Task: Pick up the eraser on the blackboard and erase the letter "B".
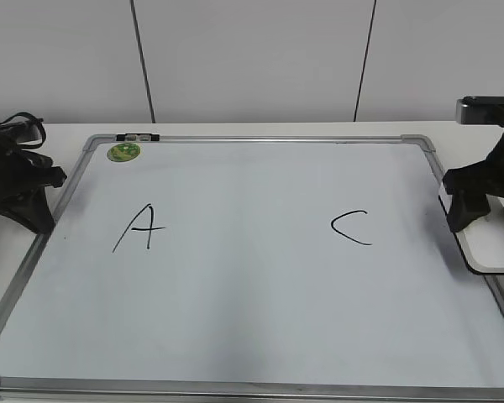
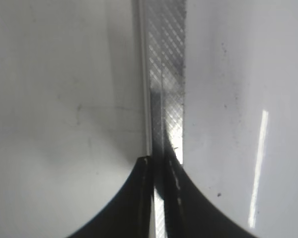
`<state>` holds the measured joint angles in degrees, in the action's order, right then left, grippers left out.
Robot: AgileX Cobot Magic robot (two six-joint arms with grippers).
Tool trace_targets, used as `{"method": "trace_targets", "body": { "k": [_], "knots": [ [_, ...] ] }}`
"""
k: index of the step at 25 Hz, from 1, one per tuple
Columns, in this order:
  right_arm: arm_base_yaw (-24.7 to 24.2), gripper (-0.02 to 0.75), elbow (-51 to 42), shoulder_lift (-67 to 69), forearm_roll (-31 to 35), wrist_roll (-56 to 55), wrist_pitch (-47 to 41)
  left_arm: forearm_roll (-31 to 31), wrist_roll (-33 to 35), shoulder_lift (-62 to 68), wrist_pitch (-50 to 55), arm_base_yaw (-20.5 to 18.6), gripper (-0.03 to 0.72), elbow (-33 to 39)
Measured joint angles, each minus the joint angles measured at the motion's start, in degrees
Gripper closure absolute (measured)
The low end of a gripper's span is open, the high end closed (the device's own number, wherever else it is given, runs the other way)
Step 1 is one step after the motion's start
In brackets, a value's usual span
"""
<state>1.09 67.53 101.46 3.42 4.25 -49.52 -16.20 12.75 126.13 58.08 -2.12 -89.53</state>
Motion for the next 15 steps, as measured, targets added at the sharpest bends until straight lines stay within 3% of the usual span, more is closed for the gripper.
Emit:
{"method": "trace_targets", "body": {
  "k": [15],
  "knots": [
    [-0.37, 0.187, 4.80, 7.80, 0.13, -0.05, 3.26, 0.00, 0.00, 0.00, 0.00, 0.00, 0.677, 0.00]
  ]
}}
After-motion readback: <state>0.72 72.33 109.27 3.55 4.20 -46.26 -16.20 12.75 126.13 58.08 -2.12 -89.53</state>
